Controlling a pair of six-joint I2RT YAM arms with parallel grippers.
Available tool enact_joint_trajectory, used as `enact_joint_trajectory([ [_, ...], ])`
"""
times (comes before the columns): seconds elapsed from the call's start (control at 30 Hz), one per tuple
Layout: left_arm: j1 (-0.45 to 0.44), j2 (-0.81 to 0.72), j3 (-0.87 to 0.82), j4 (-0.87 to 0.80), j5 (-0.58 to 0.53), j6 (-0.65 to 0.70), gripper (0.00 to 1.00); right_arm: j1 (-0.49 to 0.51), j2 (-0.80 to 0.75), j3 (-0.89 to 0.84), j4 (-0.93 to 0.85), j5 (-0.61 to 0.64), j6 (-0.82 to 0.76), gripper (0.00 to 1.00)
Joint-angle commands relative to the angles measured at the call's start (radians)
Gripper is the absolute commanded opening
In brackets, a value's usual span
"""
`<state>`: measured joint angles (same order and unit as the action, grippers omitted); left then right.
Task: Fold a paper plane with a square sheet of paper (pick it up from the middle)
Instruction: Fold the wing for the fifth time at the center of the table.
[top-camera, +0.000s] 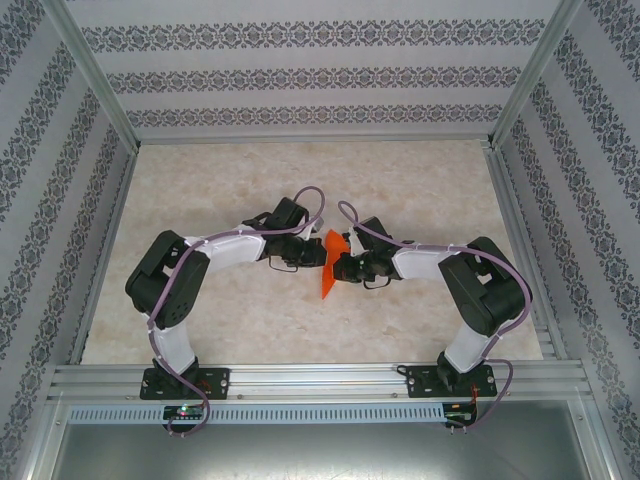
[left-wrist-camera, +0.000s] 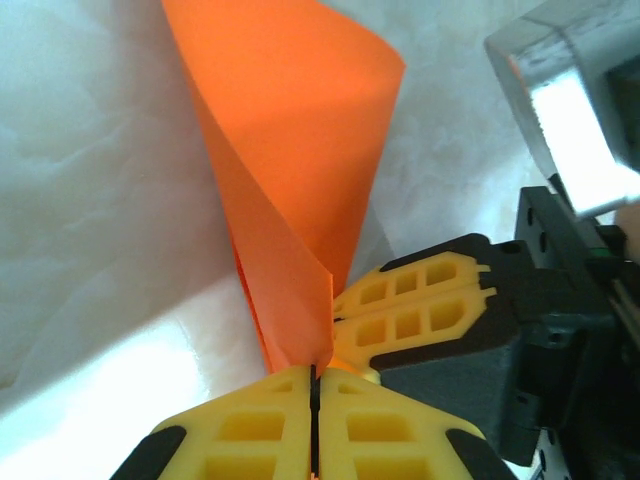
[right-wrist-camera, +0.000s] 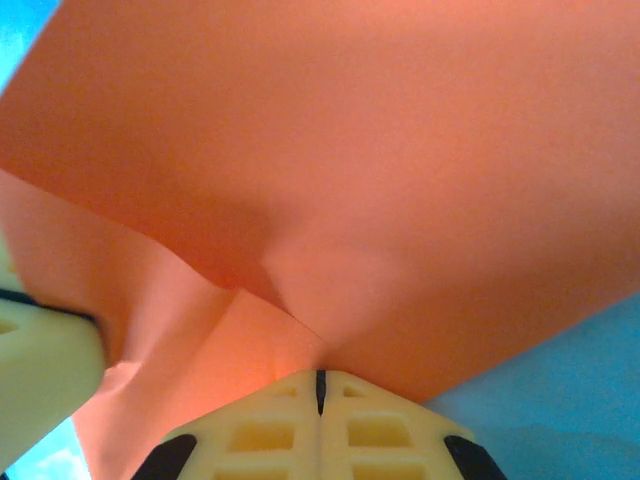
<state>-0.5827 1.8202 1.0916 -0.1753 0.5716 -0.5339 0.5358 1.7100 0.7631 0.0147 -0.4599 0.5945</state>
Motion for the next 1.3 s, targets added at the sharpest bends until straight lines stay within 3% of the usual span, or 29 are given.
enact_joint_trajectory([
  [0.0, -0.014, -0.027, -0.002, -0.001, 0.005, -0.025, 0.1, -0.013, -0.013, -0.021, -0.03, 0.012, -0.031, 0.04],
  [1.27, -0.062, 0.108, 0.027, 0.119, 0.04, -0.104, 0.1, -0.073, -0.018, -0.106, 0.161, -0.114, 0.054, 0.03],
])
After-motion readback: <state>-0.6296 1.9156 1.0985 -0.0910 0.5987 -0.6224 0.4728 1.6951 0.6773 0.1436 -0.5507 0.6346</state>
